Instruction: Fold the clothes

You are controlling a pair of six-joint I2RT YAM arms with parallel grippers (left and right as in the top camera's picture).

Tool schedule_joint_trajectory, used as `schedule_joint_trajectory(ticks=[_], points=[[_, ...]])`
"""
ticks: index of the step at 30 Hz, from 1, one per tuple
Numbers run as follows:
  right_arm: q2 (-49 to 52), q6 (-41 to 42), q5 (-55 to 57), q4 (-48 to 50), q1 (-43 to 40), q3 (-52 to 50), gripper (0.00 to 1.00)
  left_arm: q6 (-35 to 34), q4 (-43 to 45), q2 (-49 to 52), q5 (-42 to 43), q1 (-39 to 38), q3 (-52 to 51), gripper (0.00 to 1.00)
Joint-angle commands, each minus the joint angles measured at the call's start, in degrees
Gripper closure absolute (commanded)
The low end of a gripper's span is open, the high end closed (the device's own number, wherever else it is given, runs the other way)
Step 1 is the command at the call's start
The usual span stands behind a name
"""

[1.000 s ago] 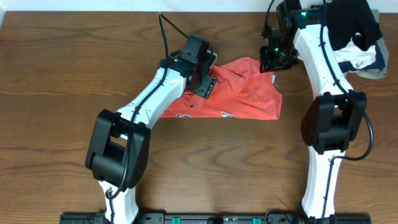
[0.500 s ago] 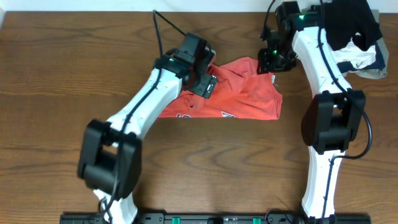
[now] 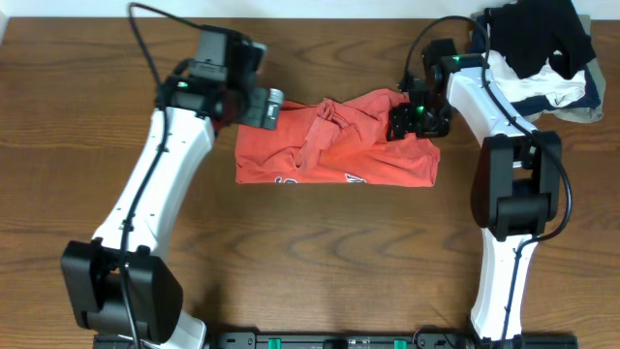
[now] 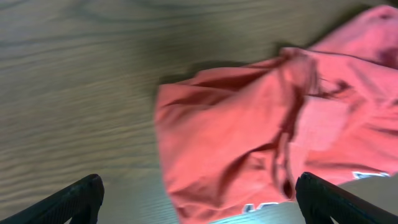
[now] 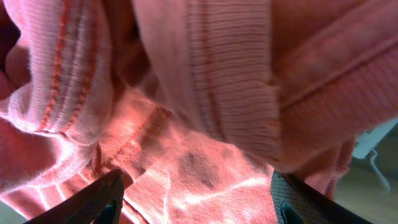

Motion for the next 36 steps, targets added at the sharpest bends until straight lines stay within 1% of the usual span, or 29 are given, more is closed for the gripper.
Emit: schedule_joint_trajectory(ticks=[1,3,8,11,16,19,26,31,34,36], points=[[0.42,0.79,1.99,-0.39,-3.52,-1.88,0.25,0.11,-0.59,0.00,-0.44,2.21,0.81,0.01],[0.42,0.94,1.49,-0.42,-4.52,-1.66,0.25,0.13,-0.63,0.00,-0.44,3.02,0.66,0.00],[-2.25,-0.42,-6.29,-1.22,-6.01,-1.11,0.25,0.13,-0.61,0.70,-0.46,3.58,0.52,0.01],[-4.83,-0.09,-3.65,-2.56,-6.01,-1.11,0.22,0.13,-0.63,0.96,-0.46,3.58,0.28,0.00],[-7.54,4.22,8.50,-5.57,-6.01,-1.14,0.20,0.37,-0.17,1.11,-0.48,3.58,-0.31,0.01],[-7.43,4.42,9.51,-6.25,-5.95,-1.73,0.20,0.81,0.07,1.11,-0.50,3.58,-0.39,0.01],[-7.39,7.21,10.10,-1.16,-4.83,-9.14,0.22,1.22,0.02,1.11,-2.89,3.58,-0.39,0.01],[-7.39,7.61,9.46,0.13,-4.74,-11.89,0.25,1.20,0.02,1.11,-3.28,3.58,-0.39,0.01],[-7.39,8.04,7.21,1.77,-4.57,-13.55,0.33,1.20,0.02,1.11,-3.26,3.58,-0.39,0.00],[-7.39,8.17,3.69,4.87,-4.31,-15.78,0.39,1.20,0.02,1.11,-3.26,3.58,-0.39,0.01]])
